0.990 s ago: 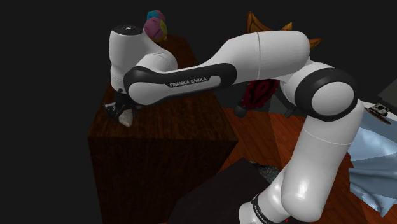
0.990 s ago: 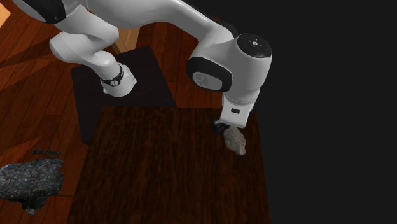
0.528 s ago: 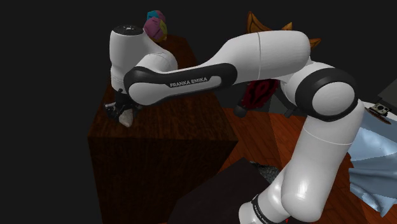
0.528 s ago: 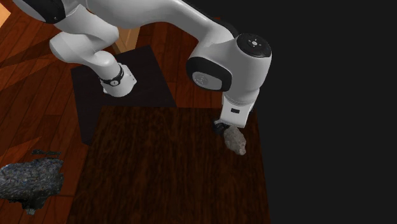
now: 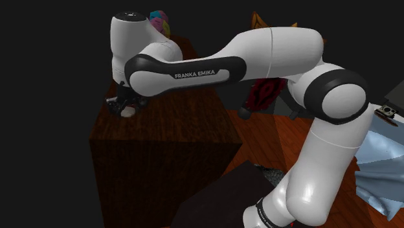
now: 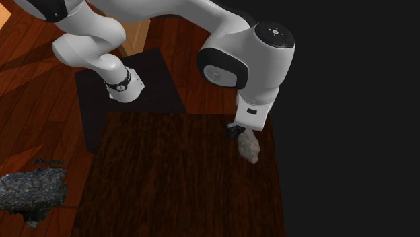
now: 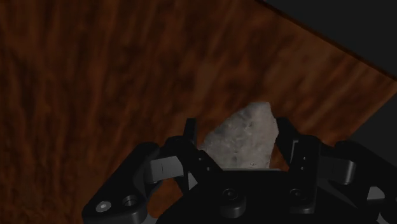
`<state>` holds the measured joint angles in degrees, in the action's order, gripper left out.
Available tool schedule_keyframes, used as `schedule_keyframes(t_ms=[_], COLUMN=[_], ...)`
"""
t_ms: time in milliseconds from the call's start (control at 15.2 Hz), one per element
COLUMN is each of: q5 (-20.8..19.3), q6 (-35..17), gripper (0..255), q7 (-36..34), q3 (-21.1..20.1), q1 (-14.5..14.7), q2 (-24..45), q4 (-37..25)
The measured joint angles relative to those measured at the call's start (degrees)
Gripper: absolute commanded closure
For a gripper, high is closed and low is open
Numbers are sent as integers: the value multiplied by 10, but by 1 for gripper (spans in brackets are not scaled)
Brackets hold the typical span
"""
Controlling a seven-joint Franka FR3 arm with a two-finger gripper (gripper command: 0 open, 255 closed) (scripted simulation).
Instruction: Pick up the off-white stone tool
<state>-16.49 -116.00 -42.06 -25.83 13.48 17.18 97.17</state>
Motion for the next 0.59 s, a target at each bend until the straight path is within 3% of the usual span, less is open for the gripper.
schedule_keyframes(t_ms=[594], q5=[12], q6=[60], gripper=[255], q7=[14], q3=[-4], q1=[1], q2=[-12], q4=[-50])
